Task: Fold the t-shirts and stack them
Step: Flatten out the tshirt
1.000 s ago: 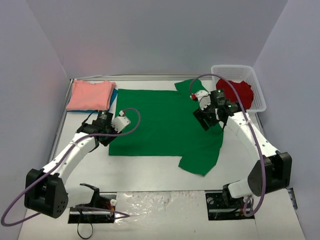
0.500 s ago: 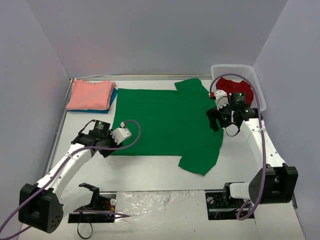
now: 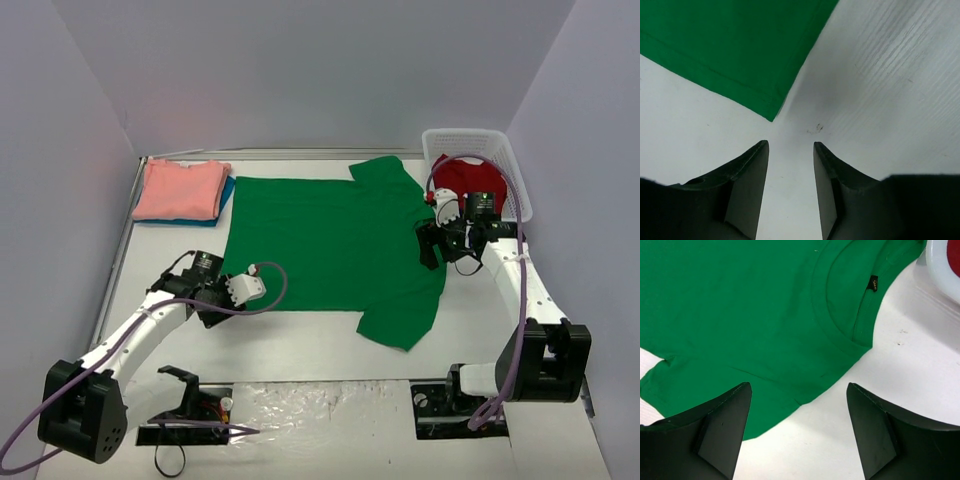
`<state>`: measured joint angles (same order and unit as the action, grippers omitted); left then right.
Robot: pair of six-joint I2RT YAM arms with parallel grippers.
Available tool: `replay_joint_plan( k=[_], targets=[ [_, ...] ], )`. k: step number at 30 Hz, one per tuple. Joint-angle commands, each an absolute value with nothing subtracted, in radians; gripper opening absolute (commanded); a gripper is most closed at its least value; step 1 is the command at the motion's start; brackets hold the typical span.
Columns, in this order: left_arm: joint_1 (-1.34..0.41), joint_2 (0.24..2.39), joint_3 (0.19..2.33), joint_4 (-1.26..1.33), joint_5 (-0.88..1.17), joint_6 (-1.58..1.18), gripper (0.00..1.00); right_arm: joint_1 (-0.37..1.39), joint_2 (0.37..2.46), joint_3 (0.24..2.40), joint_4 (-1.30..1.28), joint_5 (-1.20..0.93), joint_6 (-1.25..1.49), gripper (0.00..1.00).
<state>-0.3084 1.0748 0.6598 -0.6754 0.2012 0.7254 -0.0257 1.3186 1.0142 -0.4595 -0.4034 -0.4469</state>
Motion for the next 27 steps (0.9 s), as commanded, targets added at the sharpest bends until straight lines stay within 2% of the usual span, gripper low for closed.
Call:
replay_joint_plan(
  k=[1, 12, 27],
  targets=[
    [-0.311, 1.104, 0.658, -0.641, 0.19, 0.772, 0.4, -0.049, 1.338, 1.002, -0.446, -0.446, -0.437, 0.73],
    [-0.313, 1.201, 0.656, -0.526, 0.173, 0.778, 0.43, -0.075, 1.354, 0.989, -0.443, -0.462, -0.454, 0.77],
    [-0.308, 1.322, 0.652, -0.443, 0.178, 0.778, 0.41, -0.083, 1.377, 0.996, -0.445, -0.46, -0.449, 0.78]
  ],
)
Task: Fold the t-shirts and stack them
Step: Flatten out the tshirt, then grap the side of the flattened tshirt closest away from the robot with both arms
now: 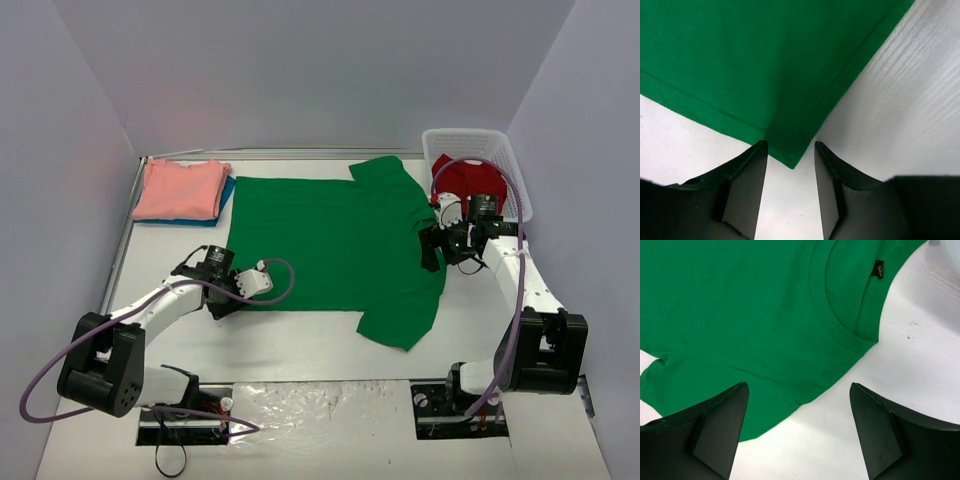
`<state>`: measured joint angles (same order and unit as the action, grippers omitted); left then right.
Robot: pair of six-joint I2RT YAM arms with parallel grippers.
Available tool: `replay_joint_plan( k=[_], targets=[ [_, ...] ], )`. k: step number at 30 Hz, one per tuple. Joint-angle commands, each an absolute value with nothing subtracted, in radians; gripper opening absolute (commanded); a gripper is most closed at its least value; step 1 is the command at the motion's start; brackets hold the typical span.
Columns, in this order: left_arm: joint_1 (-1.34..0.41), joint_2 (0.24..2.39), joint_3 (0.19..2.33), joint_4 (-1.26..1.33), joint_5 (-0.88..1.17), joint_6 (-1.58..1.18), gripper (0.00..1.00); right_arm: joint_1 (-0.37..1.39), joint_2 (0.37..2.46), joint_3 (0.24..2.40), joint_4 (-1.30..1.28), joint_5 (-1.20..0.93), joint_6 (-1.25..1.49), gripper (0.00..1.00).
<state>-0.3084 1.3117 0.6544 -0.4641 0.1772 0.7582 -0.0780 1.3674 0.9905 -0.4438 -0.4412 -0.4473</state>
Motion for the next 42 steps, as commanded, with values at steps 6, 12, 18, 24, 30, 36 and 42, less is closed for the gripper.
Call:
replay_joint_plan(
  k=[6, 12, 18, 24, 30, 36, 42],
  targets=[
    [-0.295, 1.351, 0.646, -0.437, 0.184, 0.79, 0.39, -0.083, 1.385, 0.999, -0.445, -0.457, -0.449, 0.79],
    [-0.281, 1.373, 0.663, -0.457, 0.184, 0.798, 0.16, -0.083, 1.394, 1.0, -0.446, -0.46, -0.451, 0.79],
    [-0.265, 1.428, 0.703, -0.494, 0.207, 0.802, 0.02, -0.078, 1.385, 0.999, -0.445, -0.42, -0.457, 0.8],
    [-0.265, 1.416, 0.732, -0.515, 0.175, 0.763, 0.02, -0.023, 1.455, 1.04, -0.494, -0.309, -0.482, 0.75],
    [-0.265, 1.382, 0.756, -0.528, 0.158, 0.712, 0.02, -0.006, 1.635, 1.103, -0.531, -0.242, -0.457, 0.17],
    [-0.265, 1.374, 0.764, -0.509, 0.13, 0.667, 0.02, 0.026, 1.735, 1.124, -0.538, -0.216, -0.474, 0.0],
    [-0.265, 1.374, 0.765, -0.492, 0.101, 0.641, 0.02, 0.052, 1.816, 1.152, -0.538, -0.172, -0.485, 0.0]
  ],
)
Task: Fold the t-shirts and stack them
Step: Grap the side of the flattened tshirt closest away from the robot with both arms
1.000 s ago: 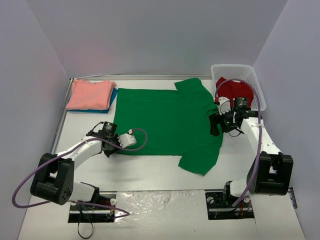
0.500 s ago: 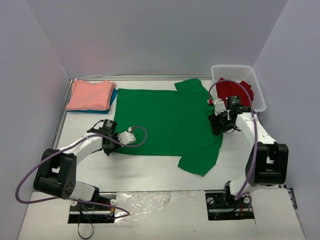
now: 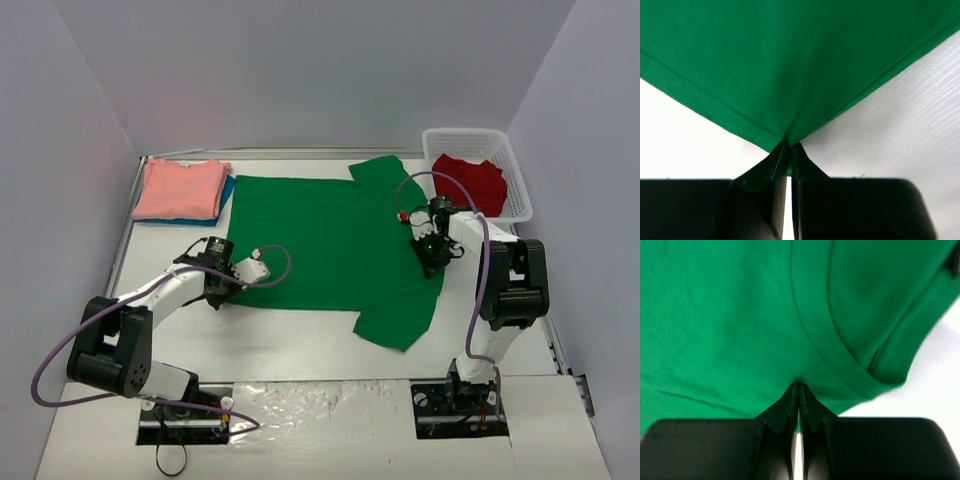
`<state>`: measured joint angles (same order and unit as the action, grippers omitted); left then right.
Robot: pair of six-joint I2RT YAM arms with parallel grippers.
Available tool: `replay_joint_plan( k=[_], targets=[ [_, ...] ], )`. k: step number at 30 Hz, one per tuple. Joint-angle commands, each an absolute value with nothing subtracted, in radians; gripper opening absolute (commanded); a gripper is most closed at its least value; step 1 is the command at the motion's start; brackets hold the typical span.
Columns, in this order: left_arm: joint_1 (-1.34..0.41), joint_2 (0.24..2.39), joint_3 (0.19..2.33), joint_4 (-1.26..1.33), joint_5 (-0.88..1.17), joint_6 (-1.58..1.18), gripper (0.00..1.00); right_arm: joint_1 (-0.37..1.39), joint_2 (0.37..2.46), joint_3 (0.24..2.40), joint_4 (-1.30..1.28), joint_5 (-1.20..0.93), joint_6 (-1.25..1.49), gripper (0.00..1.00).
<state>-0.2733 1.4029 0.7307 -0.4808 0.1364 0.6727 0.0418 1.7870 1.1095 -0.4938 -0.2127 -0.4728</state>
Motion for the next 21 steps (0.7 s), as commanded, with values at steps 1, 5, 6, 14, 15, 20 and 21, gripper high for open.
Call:
replay_joint_plan(
  k=[1, 5, 6, 14, 15, 20, 21],
  targets=[
    [-0.265, 1.377, 0.767, -0.486, 0.098, 0.638, 0.02, 0.054, 1.824, 1.166, -0.538, -0.169, -0.485, 0.0],
    [-0.264, 1.399, 0.778, -0.453, 0.049, 0.608, 0.02, 0.06, 1.876, 1.216, -0.537, -0.155, -0.48, 0.0],
    [-0.264, 1.414, 0.782, -0.44, 0.038, 0.6, 0.02, 0.063, 1.9, 1.23, -0.538, -0.153, -0.476, 0.0],
    [-0.249, 1.523, 0.85, -0.396, -0.046, 0.577, 0.02, 0.094, 2.037, 1.416, -0.551, -0.13, -0.459, 0.0],
    [-0.242, 1.543, 0.856, -0.391, -0.048, 0.575, 0.02, 0.098, 2.063, 1.434, -0.555, -0.13, -0.459, 0.0],
    [-0.229, 1.601, 0.909, -0.382, -0.069, 0.563, 0.02, 0.13, 2.144, 1.572, -0.594, -0.137, -0.457, 0.0],
    [-0.227, 1.608, 0.917, -0.379, -0.074, 0.561, 0.02, 0.132, 2.154, 1.592, -0.598, -0.138, -0.457, 0.0]
  ],
)
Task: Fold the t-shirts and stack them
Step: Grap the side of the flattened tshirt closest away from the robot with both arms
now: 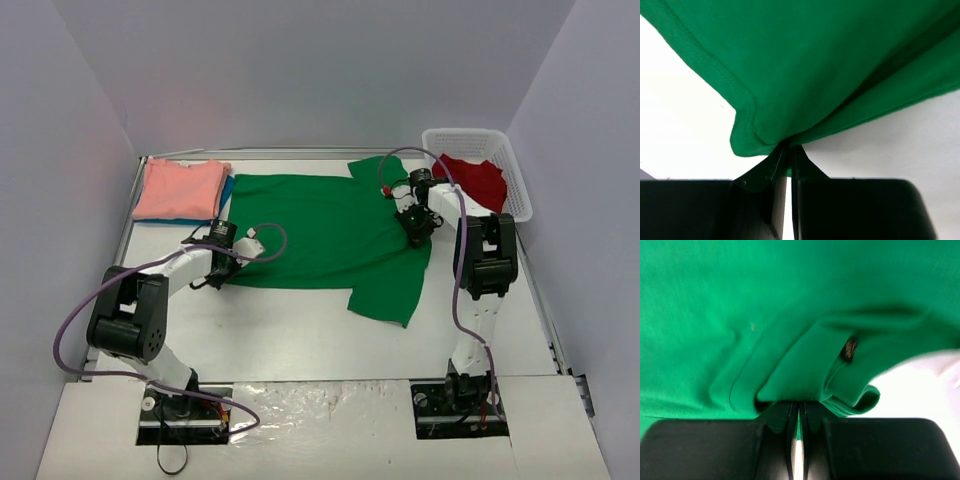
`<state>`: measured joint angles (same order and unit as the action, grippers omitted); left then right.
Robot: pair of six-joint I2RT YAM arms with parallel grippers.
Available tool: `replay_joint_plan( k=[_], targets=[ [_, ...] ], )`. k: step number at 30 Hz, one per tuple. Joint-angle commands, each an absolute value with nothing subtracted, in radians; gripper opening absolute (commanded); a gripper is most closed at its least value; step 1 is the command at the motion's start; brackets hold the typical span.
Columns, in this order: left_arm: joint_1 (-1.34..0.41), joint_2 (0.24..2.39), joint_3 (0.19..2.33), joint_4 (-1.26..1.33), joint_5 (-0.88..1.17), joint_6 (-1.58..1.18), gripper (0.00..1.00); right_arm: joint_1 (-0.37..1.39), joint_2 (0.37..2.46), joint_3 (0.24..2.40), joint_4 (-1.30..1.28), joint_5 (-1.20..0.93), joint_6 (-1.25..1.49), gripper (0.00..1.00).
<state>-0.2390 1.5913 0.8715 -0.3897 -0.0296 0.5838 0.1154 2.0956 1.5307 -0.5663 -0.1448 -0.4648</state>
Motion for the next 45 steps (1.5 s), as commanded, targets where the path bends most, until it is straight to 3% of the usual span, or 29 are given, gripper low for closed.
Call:
replay_joint_plan(
  k=[1, 9, 12, 18, 22, 30, 45],
  targets=[
    [-0.226, 1.614, 0.926, -0.376, -0.086, 0.56, 0.02, 0.135, 2.164, 1.614, -0.61, -0.14, -0.456, 0.0],
    [-0.215, 1.62, 0.985, -0.413, -0.081, 0.532, 0.02, 0.149, 2.074, 1.613, -0.655, -0.176, -0.495, 0.01],
    [-0.215, 1.588, 0.982, -0.434, -0.063, 0.525, 0.02, 0.149, 1.959, 1.565, -0.689, -0.179, -0.537, 0.28],
    [-0.215, 1.505, 0.963, -0.471, -0.034, 0.5, 0.02, 0.15, 1.698, 1.372, -0.756, -0.156, -0.671, 0.53],
    [-0.215, 1.459, 0.945, -0.485, -0.026, 0.491, 0.02, 0.155, 1.551, 1.229, -0.828, -0.153, -0.79, 0.52],
    [-0.216, 1.457, 0.971, -0.523, -0.005, 0.477, 0.02, 0.212, 1.479, 1.12, -1.022, -0.161, -0.899, 0.53],
    [-0.218, 1.503, 0.993, -0.515, -0.024, 0.462, 0.02, 0.454, 1.52, 1.016, -0.982, -0.153, -0.842, 0.54]
  ],
)
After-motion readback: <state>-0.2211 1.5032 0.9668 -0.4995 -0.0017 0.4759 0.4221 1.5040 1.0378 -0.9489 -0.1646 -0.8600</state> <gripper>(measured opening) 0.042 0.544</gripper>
